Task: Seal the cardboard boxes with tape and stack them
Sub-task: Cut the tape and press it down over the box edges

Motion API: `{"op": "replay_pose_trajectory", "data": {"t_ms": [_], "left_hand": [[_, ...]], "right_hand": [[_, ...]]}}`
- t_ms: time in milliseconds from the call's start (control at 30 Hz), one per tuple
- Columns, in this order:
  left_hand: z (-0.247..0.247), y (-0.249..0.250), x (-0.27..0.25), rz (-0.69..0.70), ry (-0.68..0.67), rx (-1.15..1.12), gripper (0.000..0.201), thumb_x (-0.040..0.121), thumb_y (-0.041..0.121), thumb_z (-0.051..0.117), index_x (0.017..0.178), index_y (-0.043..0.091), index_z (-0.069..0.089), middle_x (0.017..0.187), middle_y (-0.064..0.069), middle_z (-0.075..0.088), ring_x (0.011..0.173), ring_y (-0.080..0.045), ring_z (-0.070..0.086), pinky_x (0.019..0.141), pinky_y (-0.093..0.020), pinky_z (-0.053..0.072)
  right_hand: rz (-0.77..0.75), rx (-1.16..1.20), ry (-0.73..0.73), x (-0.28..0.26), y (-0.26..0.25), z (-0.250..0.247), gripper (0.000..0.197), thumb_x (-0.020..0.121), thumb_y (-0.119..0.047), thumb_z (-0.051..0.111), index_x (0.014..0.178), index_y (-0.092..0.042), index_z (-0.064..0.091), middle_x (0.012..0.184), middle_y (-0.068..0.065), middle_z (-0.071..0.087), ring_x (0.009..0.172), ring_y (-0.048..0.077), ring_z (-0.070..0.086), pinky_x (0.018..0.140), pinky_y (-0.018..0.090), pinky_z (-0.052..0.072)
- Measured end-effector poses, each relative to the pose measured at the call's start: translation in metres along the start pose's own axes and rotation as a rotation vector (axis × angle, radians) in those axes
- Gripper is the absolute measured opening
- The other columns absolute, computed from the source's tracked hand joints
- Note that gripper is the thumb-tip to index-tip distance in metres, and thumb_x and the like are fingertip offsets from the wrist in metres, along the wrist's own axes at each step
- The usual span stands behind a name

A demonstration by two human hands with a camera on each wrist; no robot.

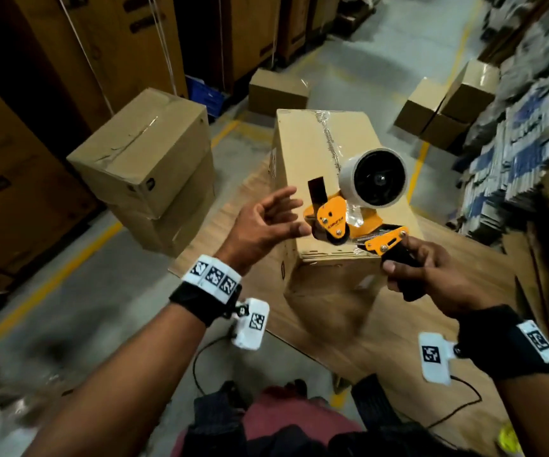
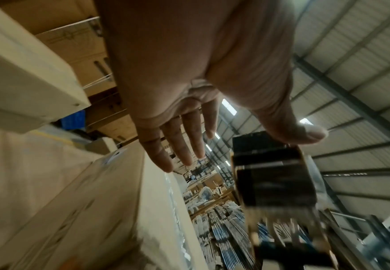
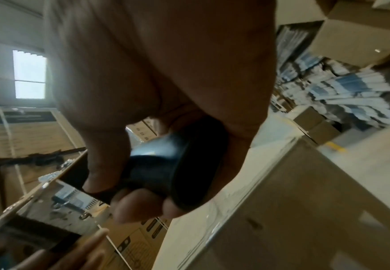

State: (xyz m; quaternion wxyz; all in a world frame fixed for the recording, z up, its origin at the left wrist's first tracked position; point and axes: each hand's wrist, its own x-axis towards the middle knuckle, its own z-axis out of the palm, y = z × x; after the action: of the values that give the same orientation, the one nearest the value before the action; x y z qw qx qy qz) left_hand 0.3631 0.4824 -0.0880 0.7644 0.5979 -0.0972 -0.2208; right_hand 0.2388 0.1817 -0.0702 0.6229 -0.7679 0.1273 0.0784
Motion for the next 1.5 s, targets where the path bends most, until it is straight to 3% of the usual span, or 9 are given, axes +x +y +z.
{"op": "replay_pose_trajectory", "data": {"t_ms": [167, 367, 567, 733, 867, 1000, 1267, 1400, 1500], "left_hand": [[-0.001, -0.024, -0.007, 0.028, 0.031, -0.042, 0.107, 0.050, 0.026, 0.099, 0.147, 0.012, 0.056, 0.137, -0.016, 0.066, 0.127, -0.031, 0.064, 0.107, -0.055, 0.053], [-0.005, -0.014, -0.009, 0.106, 0.066, -0.026, 0.101, 0.054, 0.038, 0.101, 0.142, 0.009, 0.060, 0.131, -0.020, 0.068, 0.115, -0.035, 0.069, 0.101, -0.047, 0.058], [0.015, -0.025, -0.022, 0.214, 0.173, 0.036, 0.074, 0.066, 0.027, 0.099, 0.131, 0.019, 0.065, 0.114, -0.017, 0.070, 0.089, -0.020, 0.067, 0.082, -0.034, 0.061], [0.035, -0.034, -0.027, 0.275, 0.170, 0.026, 0.044, 0.077, 0.033, 0.088, 0.114, 0.030, 0.065, 0.111, -0.010, 0.070, 0.082, -0.014, 0.066, 0.080, -0.040, 0.057], [0.034, -0.044, -0.028, 0.262, 0.075, 0.002, 0.022, 0.087, 0.015, 0.081, 0.107, 0.016, 0.071, 0.110, -0.007, 0.073, 0.085, -0.021, 0.067, 0.077, -0.047, 0.057], [0.022, -0.051, -0.035, 0.078, -0.020, -0.181, 0.020, 0.088, 0.012, 0.080, 0.107, 0.005, 0.078, 0.099, -0.013, 0.073, 0.080, -0.021, 0.068, 0.069, -0.034, 0.060], [-0.008, -0.045, -0.034, -0.171, -0.170, -0.110, 0.026, 0.082, 0.025, 0.082, 0.105, 0.014, 0.081, 0.107, -0.029, 0.071, 0.065, -0.022, 0.067, 0.065, -0.040, 0.061], [-0.017, -0.034, -0.029, -0.196, -0.229, -0.022, 0.026, 0.091, 0.019, 0.074, 0.114, 0.005, 0.075, 0.118, -0.030, 0.071, 0.079, -0.030, 0.075, 0.061, -0.038, 0.064], [-0.020, -0.031, -0.028, -0.242, -0.244, 0.028, 0.028, 0.094, 0.019, 0.072, 0.117, 0.003, 0.072, 0.107, -0.021, 0.075, 0.065, -0.025, 0.073, 0.047, -0.027, 0.056]], "right_hand": [[0.058, 0.080, -0.016, -0.008, 0.003, 0.030, 0.060, 0.067, -0.037, 0.087, 0.105, 0.002, 0.062, 0.074, 0.010, 0.065, 0.065, 0.028, 0.060, 0.053, 0.026, 0.042], [0.021, 0.117, -0.032, -0.002, -0.007, 0.038, 0.091, 0.052, -0.054, 0.098, 0.106, 0.008, 0.058, 0.085, 0.024, 0.058, 0.064, 0.029, 0.060, 0.059, 0.032, 0.049], [-0.035, 0.120, 0.005, 0.005, -0.015, 0.030, 0.105, 0.047, -0.058, 0.098, 0.117, 0.009, 0.058, 0.089, 0.022, 0.060, 0.064, 0.025, 0.060, 0.054, 0.026, 0.051], [-0.048, 0.122, 0.026, 0.008, -0.012, 0.023, 0.107, 0.046, -0.056, 0.100, 0.118, 0.010, 0.057, 0.091, 0.021, 0.061, 0.065, 0.025, 0.062, 0.058, 0.029, 0.054], [-0.039, 0.069, 0.032, 0.008, -0.011, 0.018, 0.104, 0.046, -0.060, 0.098, 0.114, 0.008, 0.059, 0.088, 0.022, 0.063, 0.068, 0.027, 0.063, 0.062, 0.034, 0.053], [-0.042, 0.014, 0.032, 0.007, -0.008, 0.016, 0.097, 0.049, -0.062, 0.097, 0.108, 0.004, 0.060, 0.083, 0.018, 0.066, 0.067, 0.026, 0.067, 0.062, 0.036, 0.050], [-0.081, -0.086, -0.023, 0.005, -0.013, 0.007, 0.089, 0.056, -0.063, 0.093, 0.111, 0.000, 0.063, 0.089, 0.029, 0.070, 0.074, 0.030, 0.070, 0.051, 0.031, 0.051], [-0.065, -0.097, -0.054, 0.005, -0.014, 0.005, 0.047, 0.080, -0.032, 0.082, 0.108, -0.001, 0.062, 0.093, 0.033, 0.067, 0.073, 0.026, 0.070, 0.053, 0.032, 0.049], [-0.052, -0.113, -0.073, 0.006, -0.013, 0.004, 0.041, 0.081, -0.025, 0.077, 0.108, 0.001, 0.061, 0.089, 0.023, 0.071, 0.073, 0.021, 0.071, 0.054, 0.033, 0.049]]}}
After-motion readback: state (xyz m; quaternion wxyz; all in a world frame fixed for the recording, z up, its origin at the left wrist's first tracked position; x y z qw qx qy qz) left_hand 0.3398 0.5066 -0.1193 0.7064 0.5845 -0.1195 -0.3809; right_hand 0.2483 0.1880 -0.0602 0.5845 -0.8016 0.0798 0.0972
